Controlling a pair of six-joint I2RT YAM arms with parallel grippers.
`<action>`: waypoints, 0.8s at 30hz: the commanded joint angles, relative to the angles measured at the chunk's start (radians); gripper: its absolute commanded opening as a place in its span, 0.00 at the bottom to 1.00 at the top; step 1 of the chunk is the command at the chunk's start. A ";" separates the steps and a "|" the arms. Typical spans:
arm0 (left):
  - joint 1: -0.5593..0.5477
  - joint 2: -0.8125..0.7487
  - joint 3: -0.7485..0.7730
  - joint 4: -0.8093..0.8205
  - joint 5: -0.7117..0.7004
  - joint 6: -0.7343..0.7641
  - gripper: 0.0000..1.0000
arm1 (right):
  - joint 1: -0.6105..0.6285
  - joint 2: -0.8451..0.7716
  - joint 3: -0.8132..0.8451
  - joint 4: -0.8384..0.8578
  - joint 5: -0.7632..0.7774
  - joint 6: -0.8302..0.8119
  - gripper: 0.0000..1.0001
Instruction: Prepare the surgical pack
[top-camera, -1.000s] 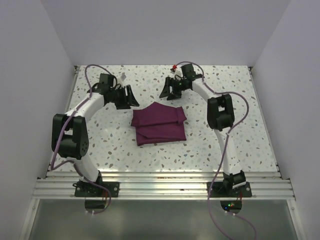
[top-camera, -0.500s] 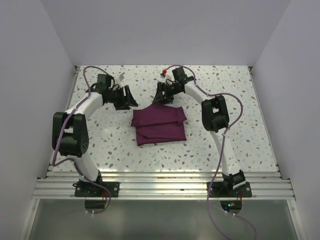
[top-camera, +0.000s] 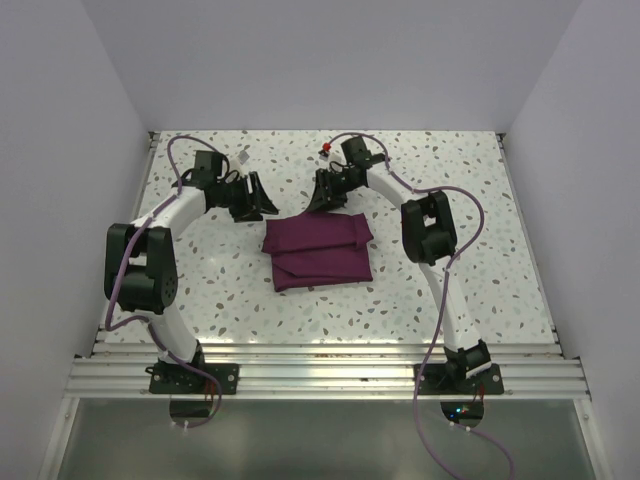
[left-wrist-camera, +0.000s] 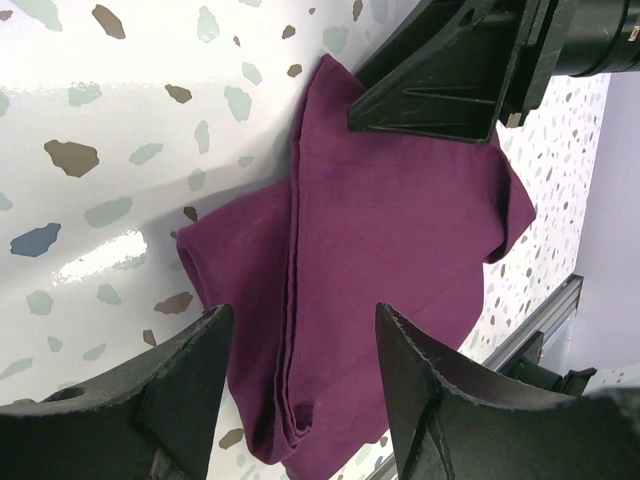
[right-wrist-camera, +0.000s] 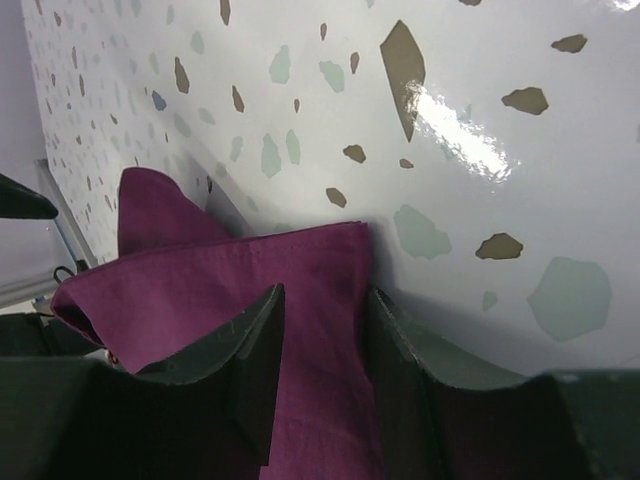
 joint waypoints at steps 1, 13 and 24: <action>0.005 -0.011 -0.007 0.040 0.024 -0.009 0.62 | -0.003 0.020 0.023 -0.053 0.088 -0.033 0.41; 0.005 -0.018 0.000 0.038 0.021 -0.015 0.62 | 0.010 0.041 0.062 -0.089 0.172 -0.055 0.14; 0.063 0.001 0.111 -0.071 -0.023 -0.035 0.60 | 0.009 -0.143 0.060 0.023 0.011 0.149 0.00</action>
